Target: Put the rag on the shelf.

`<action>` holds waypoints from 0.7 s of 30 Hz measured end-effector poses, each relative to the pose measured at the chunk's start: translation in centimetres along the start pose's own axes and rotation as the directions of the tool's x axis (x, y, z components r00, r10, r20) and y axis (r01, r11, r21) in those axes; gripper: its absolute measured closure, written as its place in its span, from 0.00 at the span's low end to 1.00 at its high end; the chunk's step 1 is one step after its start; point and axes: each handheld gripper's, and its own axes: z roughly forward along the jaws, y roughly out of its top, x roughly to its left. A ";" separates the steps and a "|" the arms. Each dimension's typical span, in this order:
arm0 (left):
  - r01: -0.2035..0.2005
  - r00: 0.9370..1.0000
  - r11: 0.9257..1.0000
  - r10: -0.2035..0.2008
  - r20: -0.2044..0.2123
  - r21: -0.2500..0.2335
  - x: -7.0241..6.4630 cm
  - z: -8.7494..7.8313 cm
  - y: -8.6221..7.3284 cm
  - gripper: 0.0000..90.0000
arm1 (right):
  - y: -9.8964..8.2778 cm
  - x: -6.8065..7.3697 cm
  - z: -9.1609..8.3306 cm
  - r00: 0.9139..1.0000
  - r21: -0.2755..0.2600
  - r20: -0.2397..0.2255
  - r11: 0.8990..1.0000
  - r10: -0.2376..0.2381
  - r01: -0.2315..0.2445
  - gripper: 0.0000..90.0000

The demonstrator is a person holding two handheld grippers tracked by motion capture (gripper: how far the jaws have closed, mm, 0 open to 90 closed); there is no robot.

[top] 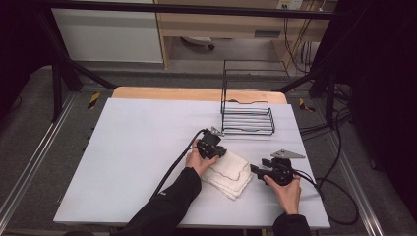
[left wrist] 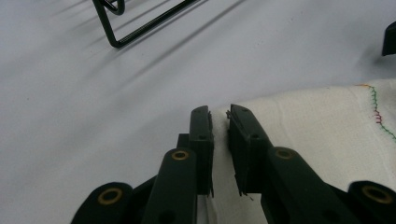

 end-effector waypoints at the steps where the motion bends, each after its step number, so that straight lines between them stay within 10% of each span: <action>1: 0.001 1.000 1.000 -0.001 0.004 0.001 0.0 0.0 0.0 0.89 | 0.0 0.1 0.2 1.000 0.004 0.001 1.000 -0.002 0.002 0.48; 21: 0.003 1.000 1.000 -0.003 0.019 0.007 0.2 -0.2 0.1 0.93 | 0.1 0.8 0.9 0.995 0.061 -0.053 0.995 0.084 -0.080 0.90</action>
